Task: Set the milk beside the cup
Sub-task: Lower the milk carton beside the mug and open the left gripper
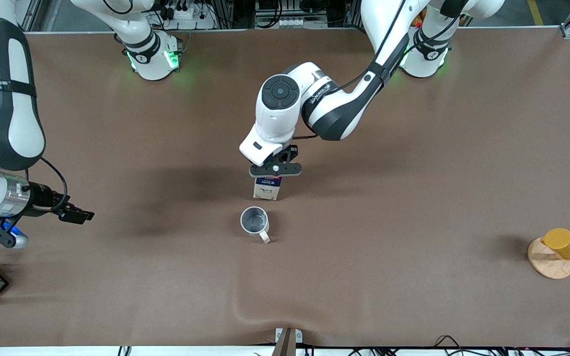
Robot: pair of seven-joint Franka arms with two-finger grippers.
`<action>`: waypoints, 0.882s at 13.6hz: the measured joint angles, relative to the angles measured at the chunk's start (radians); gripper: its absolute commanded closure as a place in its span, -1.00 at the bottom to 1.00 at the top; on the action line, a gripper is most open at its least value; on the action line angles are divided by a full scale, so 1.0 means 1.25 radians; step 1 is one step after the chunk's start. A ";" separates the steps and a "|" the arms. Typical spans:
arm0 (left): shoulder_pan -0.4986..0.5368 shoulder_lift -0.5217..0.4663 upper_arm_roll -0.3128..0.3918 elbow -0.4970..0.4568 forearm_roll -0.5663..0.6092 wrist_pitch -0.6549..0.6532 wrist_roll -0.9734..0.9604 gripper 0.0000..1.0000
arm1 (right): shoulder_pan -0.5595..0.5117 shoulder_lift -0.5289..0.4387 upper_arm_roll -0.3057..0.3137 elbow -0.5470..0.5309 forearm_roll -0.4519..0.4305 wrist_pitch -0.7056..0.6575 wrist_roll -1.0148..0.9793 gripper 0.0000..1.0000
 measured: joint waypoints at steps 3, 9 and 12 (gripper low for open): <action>0.001 0.012 0.000 0.000 0.000 0.021 0.000 0.29 | 0.000 0.000 0.000 -0.001 0.000 0.000 0.000 -1.00; 0.004 0.028 0.002 0.000 -0.016 0.062 0.000 -0.60 | 0.000 0.000 0.001 -0.002 0.000 0.000 -0.006 -1.00; 0.008 0.031 0.004 0.001 -0.032 0.076 0.000 -1.00 | 0.000 -0.006 0.001 -0.002 -0.001 -0.016 -0.083 -1.00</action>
